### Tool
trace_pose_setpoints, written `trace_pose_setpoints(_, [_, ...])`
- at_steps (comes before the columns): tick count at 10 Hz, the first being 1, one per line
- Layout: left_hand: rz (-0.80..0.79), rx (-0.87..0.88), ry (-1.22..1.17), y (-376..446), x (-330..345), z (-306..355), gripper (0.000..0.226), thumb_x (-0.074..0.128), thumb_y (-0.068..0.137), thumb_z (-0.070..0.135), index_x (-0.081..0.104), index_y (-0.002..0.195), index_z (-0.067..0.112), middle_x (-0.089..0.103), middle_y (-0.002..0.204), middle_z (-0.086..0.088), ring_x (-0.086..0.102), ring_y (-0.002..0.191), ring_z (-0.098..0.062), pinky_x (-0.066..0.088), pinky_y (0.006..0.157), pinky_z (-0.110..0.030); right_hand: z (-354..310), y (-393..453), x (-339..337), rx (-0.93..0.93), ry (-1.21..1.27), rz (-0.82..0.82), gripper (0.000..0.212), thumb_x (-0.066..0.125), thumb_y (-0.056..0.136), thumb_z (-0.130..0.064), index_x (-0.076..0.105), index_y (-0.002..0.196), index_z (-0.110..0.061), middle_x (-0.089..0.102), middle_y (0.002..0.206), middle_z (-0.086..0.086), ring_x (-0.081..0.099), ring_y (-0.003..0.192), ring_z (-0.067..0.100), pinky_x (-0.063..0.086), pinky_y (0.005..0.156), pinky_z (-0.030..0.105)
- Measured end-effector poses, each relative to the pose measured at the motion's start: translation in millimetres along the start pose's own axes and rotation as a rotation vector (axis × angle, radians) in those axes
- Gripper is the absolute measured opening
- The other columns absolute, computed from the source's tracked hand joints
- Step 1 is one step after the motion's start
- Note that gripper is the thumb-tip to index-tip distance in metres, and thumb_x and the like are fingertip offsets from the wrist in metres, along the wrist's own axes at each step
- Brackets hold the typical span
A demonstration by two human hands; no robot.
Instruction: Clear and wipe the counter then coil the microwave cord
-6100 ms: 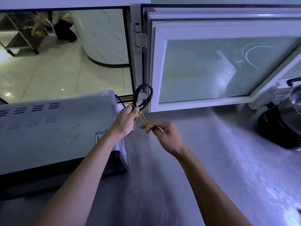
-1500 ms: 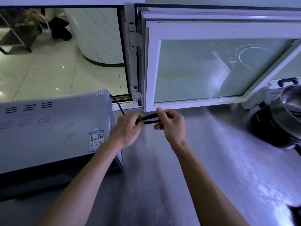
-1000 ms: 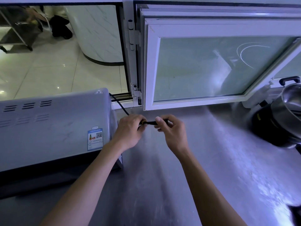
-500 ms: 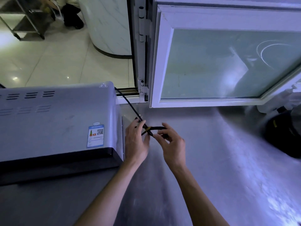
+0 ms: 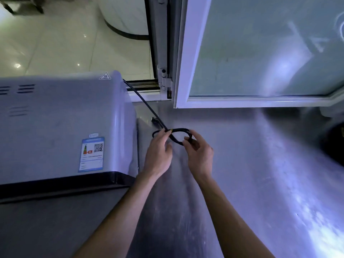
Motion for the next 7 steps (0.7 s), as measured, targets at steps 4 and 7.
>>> trace_pose_setpoints(4, [-0.039, -0.021, 0.136, 31.6, 13.5, -18.7, 0.045, 0.046, 0.102, 0.028, 0.046, 0.146, 0.018, 0.034, 0.159, -0.001, 0.024, 0.148, -0.015, 0.03, 0.117, -0.039, 38.0, 42.1, 23.0, 0.114, -0.118, -0.059, 0.032, 0.057, 0.096, -0.019, 0.064, 0.123, -0.035, 0.07, 0.089, -0.01, 0.066, 0.086, 0.003, 0.052, 0.077, 0.021])
trace_pose_setpoints(7, [-0.102, 0.05, 0.307, 7.0, 5.8, 0.4, 0.046, 0.048, 0.1, 0.031, 0.046, 0.144, 0.015, 0.04, 0.154, -0.002, 0.033, 0.143, -0.021, 0.038, 0.11, -0.044, 19.0, 30.7, 7.6, 0.018, -0.34, -0.155, 0.03, 0.06, 0.098, -0.023, 0.064, 0.127, -0.017, 0.067, 0.127, 0.006, 0.06, 0.118, 0.024, 0.044, 0.092, 0.025])
Point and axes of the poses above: each hand's wrist, its own y-axis towards the middle knuckle, its own x-axis out of the palm, z = x × y, the point moved 7 cm from there along y, towards the middle knuckle
